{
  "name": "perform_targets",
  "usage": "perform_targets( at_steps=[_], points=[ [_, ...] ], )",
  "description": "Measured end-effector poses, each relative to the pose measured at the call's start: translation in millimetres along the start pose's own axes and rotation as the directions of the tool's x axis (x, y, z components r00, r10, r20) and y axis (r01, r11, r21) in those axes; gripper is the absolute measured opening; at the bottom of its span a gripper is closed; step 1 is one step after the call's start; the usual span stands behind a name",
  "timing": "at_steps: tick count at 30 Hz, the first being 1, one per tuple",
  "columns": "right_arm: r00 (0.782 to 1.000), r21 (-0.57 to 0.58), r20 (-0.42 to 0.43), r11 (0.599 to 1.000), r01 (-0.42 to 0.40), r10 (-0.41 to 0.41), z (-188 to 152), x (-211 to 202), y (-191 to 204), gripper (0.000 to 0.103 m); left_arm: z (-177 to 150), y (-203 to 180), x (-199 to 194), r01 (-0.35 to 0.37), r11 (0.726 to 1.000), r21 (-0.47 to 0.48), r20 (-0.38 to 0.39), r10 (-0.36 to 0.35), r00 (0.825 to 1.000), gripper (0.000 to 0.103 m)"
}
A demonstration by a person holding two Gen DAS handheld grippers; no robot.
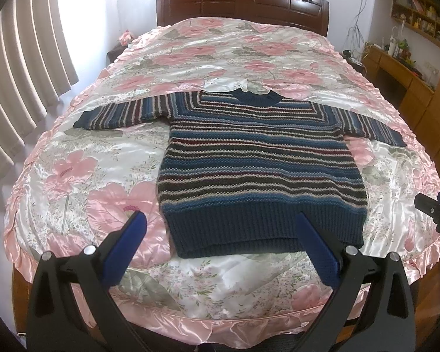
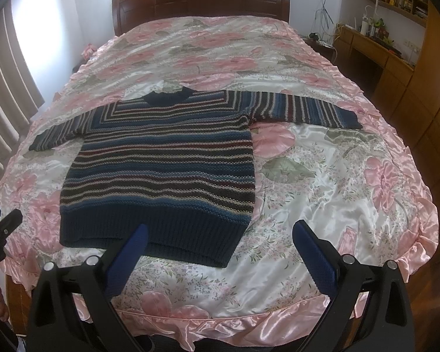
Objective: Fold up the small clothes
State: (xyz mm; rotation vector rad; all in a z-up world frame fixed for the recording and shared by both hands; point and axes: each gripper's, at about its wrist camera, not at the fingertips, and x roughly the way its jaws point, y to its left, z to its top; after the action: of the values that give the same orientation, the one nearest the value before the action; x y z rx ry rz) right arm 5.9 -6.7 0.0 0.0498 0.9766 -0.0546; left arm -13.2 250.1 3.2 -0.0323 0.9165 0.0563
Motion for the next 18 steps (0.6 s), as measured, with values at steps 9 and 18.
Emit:
perform_targets(
  at_steps=[9,18],
  points=[
    [1.0,0.004,-0.015,1.0,0.001,-0.001,13.1,19.9,-11.2,0.099,7.9,-4.2,19.8,-0.012,1.0,0.003,-0.03,0.012,0.999,0.1],
    [0.999,0.026,-0.038,0.999,0.035,-0.034,79.6,76.3,-80.7,0.099,61.6,-59.5,70.8,-0.003,1.0,0.02,-0.024,0.004,1.0,0.1]
  ],
)
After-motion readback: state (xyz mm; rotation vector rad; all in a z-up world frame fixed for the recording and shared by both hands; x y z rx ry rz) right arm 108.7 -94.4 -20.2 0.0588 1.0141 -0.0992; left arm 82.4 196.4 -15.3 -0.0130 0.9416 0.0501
